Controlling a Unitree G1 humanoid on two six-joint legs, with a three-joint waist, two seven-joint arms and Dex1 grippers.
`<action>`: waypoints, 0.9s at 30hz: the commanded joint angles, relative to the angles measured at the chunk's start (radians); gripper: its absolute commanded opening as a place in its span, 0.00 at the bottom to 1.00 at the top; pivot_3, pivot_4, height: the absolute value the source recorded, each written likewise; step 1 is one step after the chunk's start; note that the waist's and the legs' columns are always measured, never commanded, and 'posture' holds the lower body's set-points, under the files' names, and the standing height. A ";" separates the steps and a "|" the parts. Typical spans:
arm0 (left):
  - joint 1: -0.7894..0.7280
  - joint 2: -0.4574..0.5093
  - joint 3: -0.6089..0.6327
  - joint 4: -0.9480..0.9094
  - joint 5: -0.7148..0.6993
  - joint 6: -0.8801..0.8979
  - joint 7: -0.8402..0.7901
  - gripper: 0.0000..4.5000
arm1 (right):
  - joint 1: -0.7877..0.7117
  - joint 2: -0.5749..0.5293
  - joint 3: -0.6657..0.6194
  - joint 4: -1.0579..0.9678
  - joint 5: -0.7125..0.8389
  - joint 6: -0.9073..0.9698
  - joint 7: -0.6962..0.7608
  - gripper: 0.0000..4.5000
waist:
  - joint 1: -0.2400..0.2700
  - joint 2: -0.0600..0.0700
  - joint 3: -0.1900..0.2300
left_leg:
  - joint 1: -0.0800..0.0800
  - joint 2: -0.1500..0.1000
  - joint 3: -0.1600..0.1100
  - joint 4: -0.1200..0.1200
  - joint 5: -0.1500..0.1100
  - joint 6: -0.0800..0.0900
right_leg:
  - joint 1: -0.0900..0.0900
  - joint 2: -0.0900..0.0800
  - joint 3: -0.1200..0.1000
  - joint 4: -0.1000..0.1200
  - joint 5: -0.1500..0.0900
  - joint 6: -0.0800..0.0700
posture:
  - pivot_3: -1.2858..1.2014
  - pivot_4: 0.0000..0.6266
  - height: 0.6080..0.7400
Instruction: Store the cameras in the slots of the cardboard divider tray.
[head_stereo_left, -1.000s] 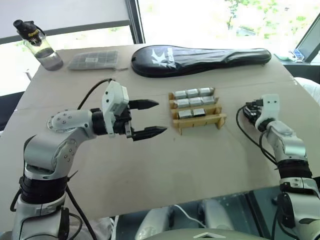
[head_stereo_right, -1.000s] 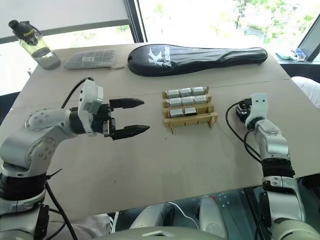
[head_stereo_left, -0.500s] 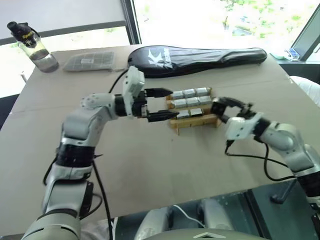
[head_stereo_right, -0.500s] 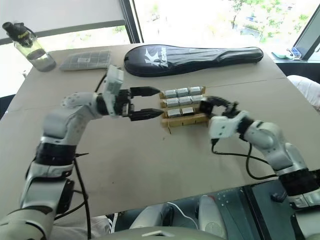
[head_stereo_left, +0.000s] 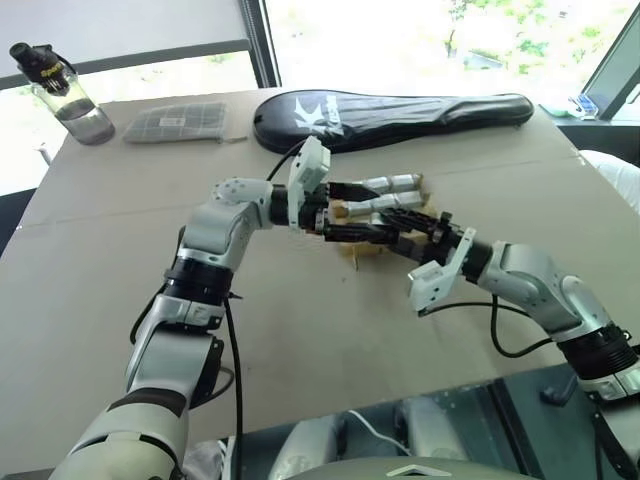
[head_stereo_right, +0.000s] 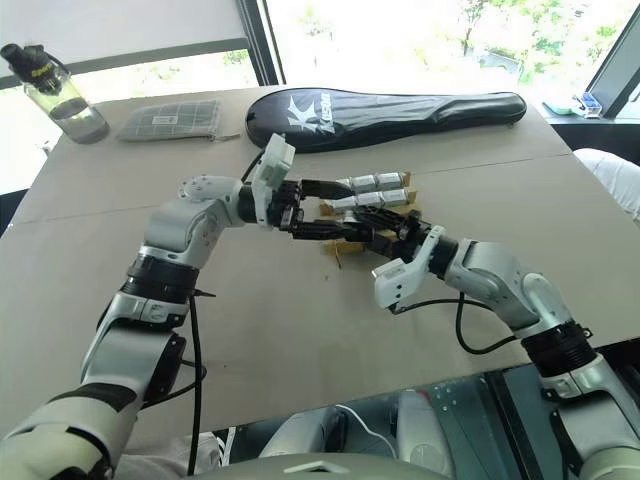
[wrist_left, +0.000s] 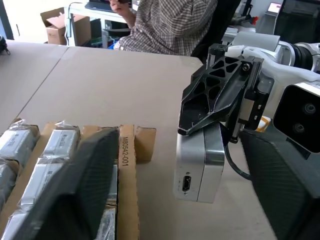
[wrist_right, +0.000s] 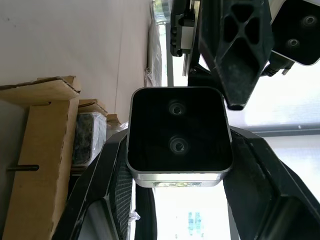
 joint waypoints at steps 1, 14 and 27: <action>-0.003 0.015 0.011 -0.029 -0.010 0.014 -0.032 0.47 | -0.008 0.014 -0.024 -0.045 -0.001 -0.006 -0.028 0.44 | 0.000 0.000 0.000 | 0.000 0.000 0.000 0.000 0.000 0.000 | 0.000 0.000 0.000 0.000 0.000 0.000 | 0.52 0.24 1.00; -0.014 0.006 -0.031 -0.022 0.018 0.026 -0.087 0.16 | 0.033 0.011 -0.063 -0.082 0.048 0.024 -0.015 0.44 | 0.001 0.000 0.000 | 0.000 0.000 0.000 0.000 0.000 0.000 | -0.001 0.000 0.000 0.000 0.000 0.000 | 0.52 0.24 1.00; -0.128 -0.082 -0.039 0.184 0.051 -0.046 -0.140 0.16 | 0.220 -0.029 -0.209 -0.296 0.130 0.177 0.047 0.99 | -0.001 0.000 0.000 | 0.002 0.000 -0.001 -0.001 0.000 0.000 | 0.000 0.001 0.003 0.002 0.000 0.000 | 0.52 0.24 1.00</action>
